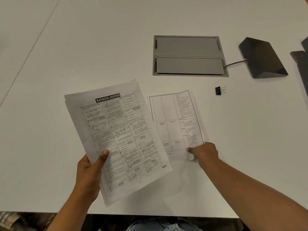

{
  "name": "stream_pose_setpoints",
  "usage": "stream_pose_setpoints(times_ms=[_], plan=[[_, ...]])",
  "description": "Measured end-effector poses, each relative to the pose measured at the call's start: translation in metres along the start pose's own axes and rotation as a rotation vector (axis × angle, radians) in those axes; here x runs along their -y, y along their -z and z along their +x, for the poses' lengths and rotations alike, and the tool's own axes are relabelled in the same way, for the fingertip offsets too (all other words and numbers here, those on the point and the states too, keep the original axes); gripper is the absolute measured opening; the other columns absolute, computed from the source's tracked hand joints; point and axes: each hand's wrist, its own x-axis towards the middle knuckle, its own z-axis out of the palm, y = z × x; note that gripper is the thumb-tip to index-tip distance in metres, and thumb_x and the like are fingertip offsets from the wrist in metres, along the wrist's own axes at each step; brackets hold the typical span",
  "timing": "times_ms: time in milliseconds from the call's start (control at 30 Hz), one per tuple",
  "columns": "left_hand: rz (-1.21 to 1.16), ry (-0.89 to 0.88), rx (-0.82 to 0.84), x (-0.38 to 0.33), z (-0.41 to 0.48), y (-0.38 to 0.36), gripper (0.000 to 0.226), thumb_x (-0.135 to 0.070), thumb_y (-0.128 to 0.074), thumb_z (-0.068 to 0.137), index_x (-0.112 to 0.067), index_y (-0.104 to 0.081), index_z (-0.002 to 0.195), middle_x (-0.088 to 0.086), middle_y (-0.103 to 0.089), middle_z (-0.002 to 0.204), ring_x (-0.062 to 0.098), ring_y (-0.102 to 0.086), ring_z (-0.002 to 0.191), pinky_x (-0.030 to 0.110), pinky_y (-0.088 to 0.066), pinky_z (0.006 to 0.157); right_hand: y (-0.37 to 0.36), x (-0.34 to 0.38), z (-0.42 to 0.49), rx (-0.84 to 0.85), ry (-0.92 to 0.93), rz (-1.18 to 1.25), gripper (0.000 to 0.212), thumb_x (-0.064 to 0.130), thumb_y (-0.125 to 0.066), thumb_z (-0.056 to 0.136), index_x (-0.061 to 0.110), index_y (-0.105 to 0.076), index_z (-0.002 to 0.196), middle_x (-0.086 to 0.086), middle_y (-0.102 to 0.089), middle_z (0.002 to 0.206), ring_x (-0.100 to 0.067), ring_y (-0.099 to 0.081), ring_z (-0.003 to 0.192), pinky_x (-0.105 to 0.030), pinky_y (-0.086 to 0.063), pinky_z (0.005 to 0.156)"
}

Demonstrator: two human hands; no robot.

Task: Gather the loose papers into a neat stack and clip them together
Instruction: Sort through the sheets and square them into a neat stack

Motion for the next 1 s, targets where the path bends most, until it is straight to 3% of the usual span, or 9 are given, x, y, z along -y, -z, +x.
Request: stream_pose_setpoints(times_ms=[167,333,433,567,633,700,833,900,1000], plan=[[-0.005,0.005,-0.012,-0.002,0.003,0.001,0.023,-0.019,-0.068,0.084,-0.025,-0.070,0.106,-0.006,-0.079,0.102,0.025,-0.073,0.097,0.048,-0.057,0.084,-0.003,-0.010,-0.002,-0.069,0.062,0.107,0.024,0.016,-0.079,0.071,0.016,-0.063,0.089,-0.003,-0.065,0.080,-0.027,-0.066,0.071,-0.041,-0.060,0.075],[-0.004,0.001,-0.006,-0.004,0.005,-0.003,0.026,-0.023,-0.068,0.081,-0.026,-0.070,0.106,-0.009,-0.079,0.100,0.026,-0.073,0.098,0.048,-0.057,0.084,0.003,-0.020,-0.004,-0.052,0.104,0.368,0.020,0.006,-0.076,0.073,0.013,-0.061,0.083,-0.006,-0.063,0.078,-0.026,-0.060,0.072,-0.027,-0.049,0.060],[0.000,0.012,-0.015,-0.004,0.008,-0.004,0.020,-0.016,-0.065,0.089,-0.026,-0.070,0.106,-0.008,-0.079,0.100,0.029,-0.072,0.099,0.052,-0.056,0.086,0.009,-0.023,-0.001,-0.087,0.126,0.395,0.031,0.002,-0.073,0.074,0.012,-0.046,0.061,-0.004,-0.049,0.061,-0.021,-0.045,0.057,-0.024,-0.035,0.051],[-0.001,0.022,-0.022,-0.004,0.011,-0.005,0.022,-0.017,-0.066,0.089,-0.026,-0.070,0.109,-0.004,-0.078,0.105,0.032,-0.071,0.102,0.056,-0.054,0.090,0.017,-0.024,0.003,-0.133,0.081,0.520,0.035,-0.002,-0.070,0.074,0.014,-0.044,0.057,-0.004,-0.047,0.059,-0.020,-0.041,0.055,-0.024,-0.037,0.054],[-0.004,0.019,-0.021,-0.004,0.012,-0.006,0.023,-0.017,-0.066,0.089,-0.025,-0.070,0.110,-0.003,-0.078,0.105,0.032,-0.071,0.102,0.057,-0.054,0.090,0.022,-0.025,0.004,-0.167,0.061,0.597,0.030,-0.002,-0.073,0.074,0.013,-0.050,0.063,-0.004,-0.053,0.065,-0.022,-0.047,0.060,-0.025,-0.040,0.056],[-0.008,0.023,-0.016,-0.004,0.013,-0.007,0.023,-0.017,-0.066,0.090,-0.025,-0.069,0.111,0.000,-0.077,0.109,0.033,-0.071,0.103,0.058,-0.054,0.091,0.027,-0.027,0.003,-0.215,0.024,0.683,0.024,-0.003,-0.077,0.073,0.008,-0.061,0.088,-0.007,-0.066,0.088,-0.025,-0.059,0.077,-0.026,-0.046,0.065],[-0.019,0.033,-0.006,-0.001,0.014,-0.011,0.025,-0.016,-0.065,0.090,-0.023,-0.069,0.113,0.004,-0.076,0.112,0.034,-0.070,0.104,0.057,-0.054,0.091,0.039,-0.032,0.008,-0.231,-0.151,0.827,0.087,-0.005,-0.085,0.065,0.012,-0.043,0.139,-0.012,-0.056,0.133,-0.030,-0.059,0.115,-0.035,-0.047,0.093],[-0.017,0.034,0.000,-0.001,0.014,-0.014,0.024,-0.016,-0.065,0.090,-0.022,-0.069,0.113,0.003,-0.077,0.111,0.034,-0.071,0.103,0.055,-0.055,0.089,0.046,-0.034,0.009,-0.124,-0.197,0.890,0.088,-0.004,-0.087,0.062,0.007,-0.046,0.139,-0.011,-0.062,0.126,-0.028,-0.063,0.105,-0.036,-0.049,0.093],[-0.011,0.039,0.002,0.000,0.015,-0.017,0.024,-0.016,-0.065,0.090,-0.021,-0.069,0.114,0.003,-0.077,0.110,0.034,-0.071,0.102,0.056,-0.055,0.089,0.053,-0.036,0.005,0.019,-0.214,0.877,0.051,-0.004,-0.079,0.074,0.003,-0.061,0.121,-0.010,-0.067,0.102,-0.025,-0.064,0.090,-0.035,-0.055,0.075]])
